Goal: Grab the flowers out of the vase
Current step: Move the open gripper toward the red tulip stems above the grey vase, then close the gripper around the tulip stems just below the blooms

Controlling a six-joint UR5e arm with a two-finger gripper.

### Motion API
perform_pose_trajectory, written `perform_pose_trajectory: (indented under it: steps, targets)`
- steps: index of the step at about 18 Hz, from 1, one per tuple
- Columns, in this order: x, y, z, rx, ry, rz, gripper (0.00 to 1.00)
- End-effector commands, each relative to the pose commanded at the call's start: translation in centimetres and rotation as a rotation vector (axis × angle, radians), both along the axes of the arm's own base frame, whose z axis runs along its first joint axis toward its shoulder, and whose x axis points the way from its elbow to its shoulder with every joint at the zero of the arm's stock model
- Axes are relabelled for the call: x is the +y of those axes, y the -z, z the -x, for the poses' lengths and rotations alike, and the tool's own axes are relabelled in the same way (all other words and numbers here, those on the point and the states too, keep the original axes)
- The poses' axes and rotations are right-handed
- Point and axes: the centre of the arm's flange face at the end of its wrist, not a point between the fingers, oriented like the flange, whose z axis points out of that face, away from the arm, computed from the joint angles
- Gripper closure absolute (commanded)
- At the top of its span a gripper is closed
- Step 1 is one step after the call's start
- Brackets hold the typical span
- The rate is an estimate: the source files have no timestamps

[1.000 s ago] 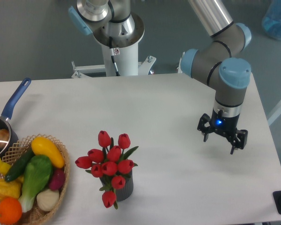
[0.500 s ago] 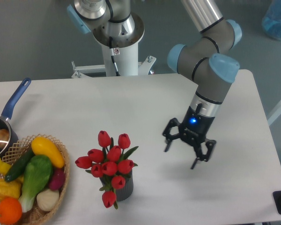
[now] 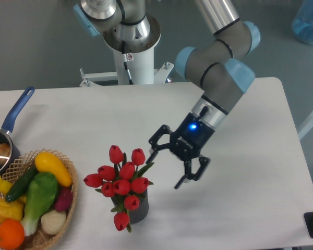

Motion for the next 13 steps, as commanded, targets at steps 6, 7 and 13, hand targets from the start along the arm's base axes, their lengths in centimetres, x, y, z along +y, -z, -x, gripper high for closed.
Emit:
perform_pose_trajectory:
  steps: [6, 7, 13]
  targets:
    - [1.7, 0.5, -1.8, -0.007, 0.04, 0.003, 0.0]
    - [2.1, 1.0, -2.0, -0.014, 0.046, 0.007, 0.0]
    - [2.7, 1.2, -2.6, -0.013, 0.062, 0.007, 0.84]
